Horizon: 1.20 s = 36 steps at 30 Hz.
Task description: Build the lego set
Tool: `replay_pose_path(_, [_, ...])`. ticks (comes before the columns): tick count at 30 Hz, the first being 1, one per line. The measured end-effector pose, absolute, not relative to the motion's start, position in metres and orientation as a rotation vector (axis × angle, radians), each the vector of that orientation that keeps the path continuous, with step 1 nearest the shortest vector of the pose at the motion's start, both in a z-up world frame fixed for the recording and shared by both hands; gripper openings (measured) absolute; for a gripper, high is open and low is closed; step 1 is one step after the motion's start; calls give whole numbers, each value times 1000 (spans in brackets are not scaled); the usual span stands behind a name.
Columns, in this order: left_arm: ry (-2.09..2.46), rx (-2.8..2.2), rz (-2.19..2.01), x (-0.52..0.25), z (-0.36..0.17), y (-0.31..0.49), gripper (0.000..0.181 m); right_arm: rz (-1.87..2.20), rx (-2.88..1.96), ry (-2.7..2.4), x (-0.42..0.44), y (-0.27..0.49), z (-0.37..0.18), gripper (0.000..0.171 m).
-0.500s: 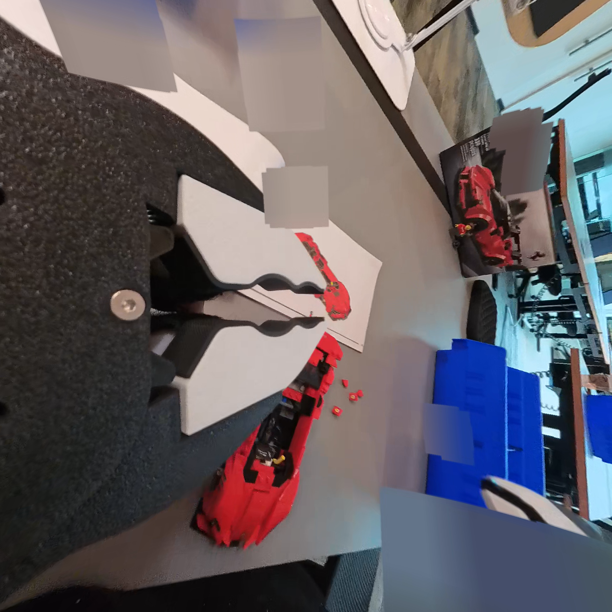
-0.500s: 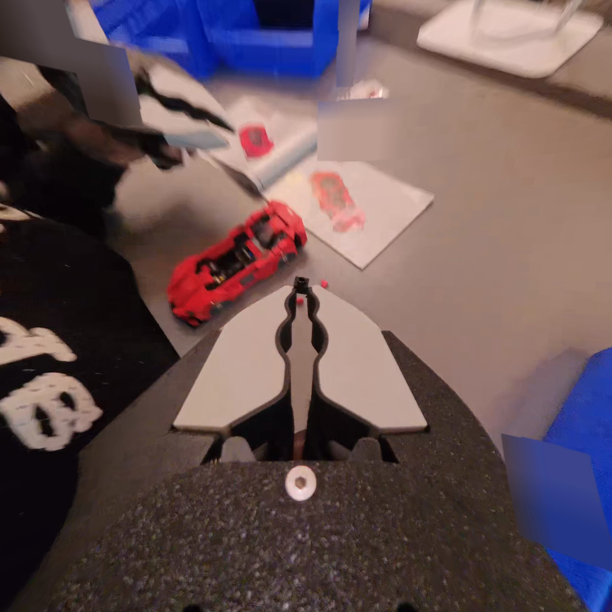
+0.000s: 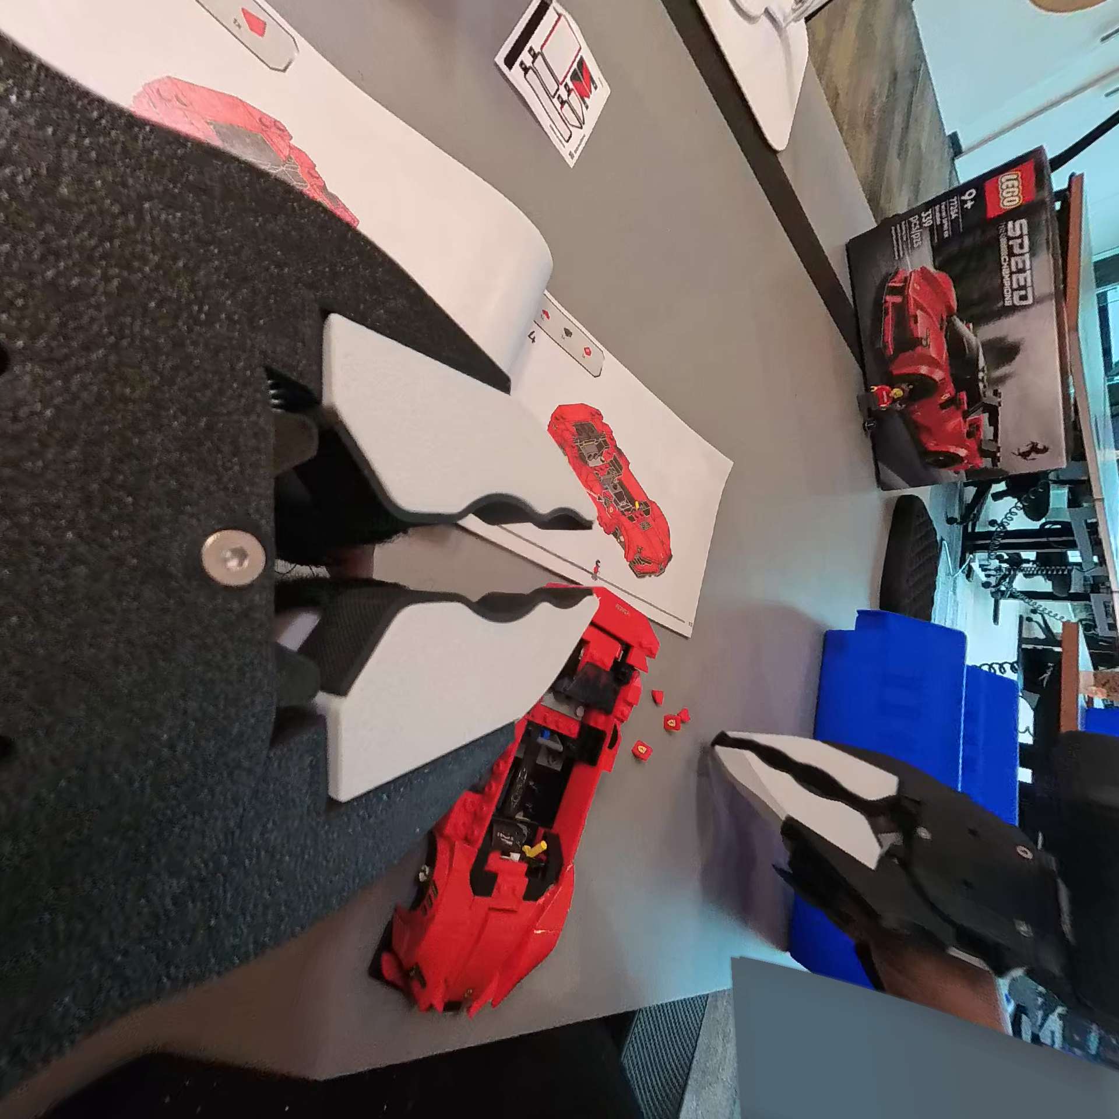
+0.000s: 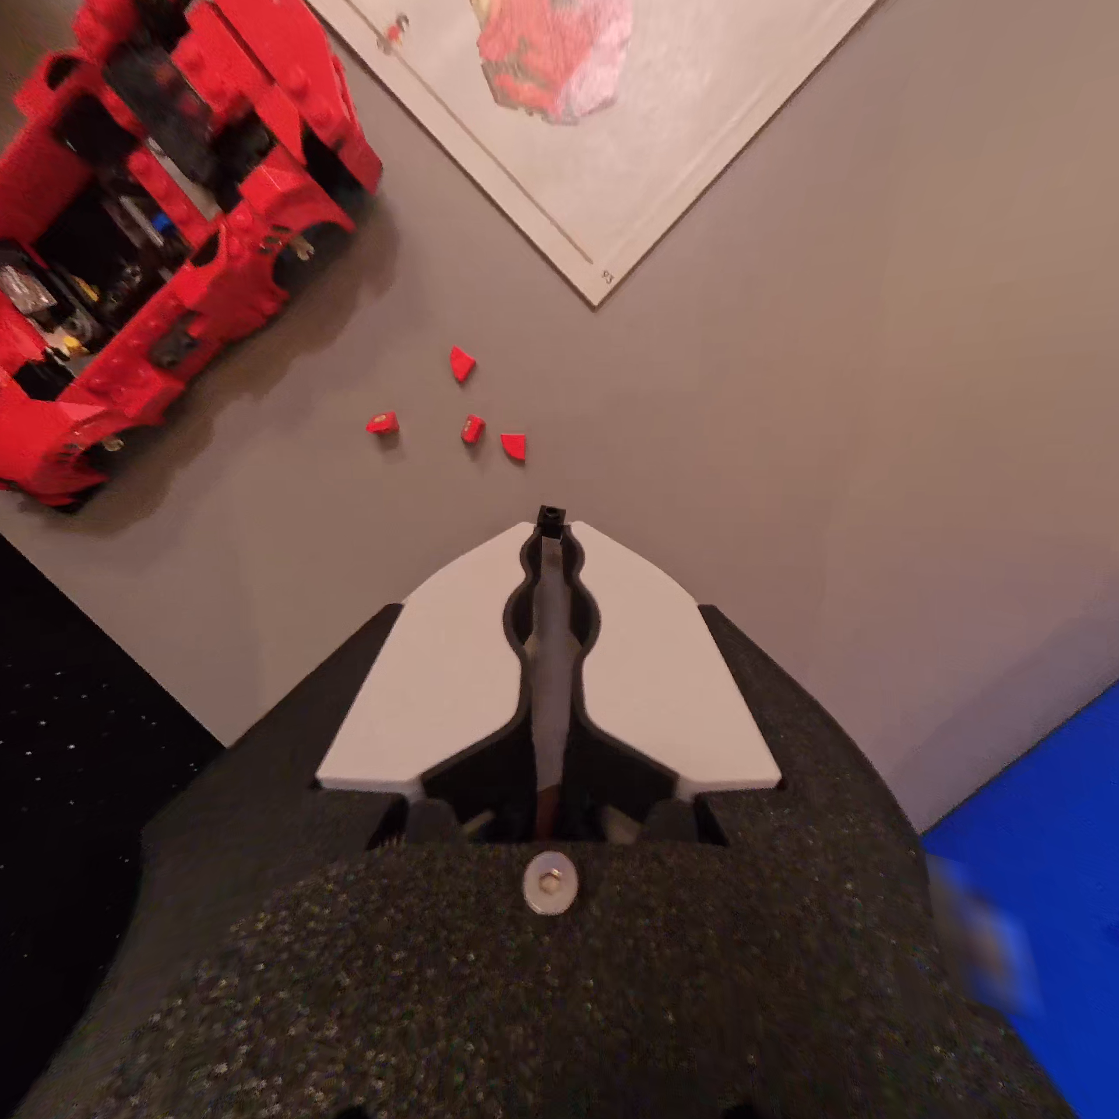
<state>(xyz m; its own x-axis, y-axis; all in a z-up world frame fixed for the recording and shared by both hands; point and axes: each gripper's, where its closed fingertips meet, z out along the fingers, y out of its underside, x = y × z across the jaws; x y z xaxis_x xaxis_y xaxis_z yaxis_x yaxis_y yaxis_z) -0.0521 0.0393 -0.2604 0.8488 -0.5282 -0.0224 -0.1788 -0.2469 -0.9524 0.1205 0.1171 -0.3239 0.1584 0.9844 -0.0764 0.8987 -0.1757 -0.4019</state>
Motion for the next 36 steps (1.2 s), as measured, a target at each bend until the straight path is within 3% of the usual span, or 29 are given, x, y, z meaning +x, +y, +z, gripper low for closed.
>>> replay_pose_path(21, [527, -1845, -342, -53, -264, 42, 18, 303, -1824, -1963, 121, 116, -324, 58])
replay_pose_path(24, [531, -1850, -328, -53, -263, 42, 18, 401, -1805, -1874, 124, 113, -298, 56])
replay_pose_path(28, [514, -1858, -321, -58, -260, 45, 18, 581, -1748, -1620, 147, 115, -221, 40])
replay_pose_path(33, [457, -1862, -316, -67, -251, 47, 18, 368, -1753, -1378, 253, 158, -128, 26])
replay_pose_path(36, [420, -1889, -301, -72, -250, 50, 18, 242, -1864, -1372, 318, 183, -117, 21])
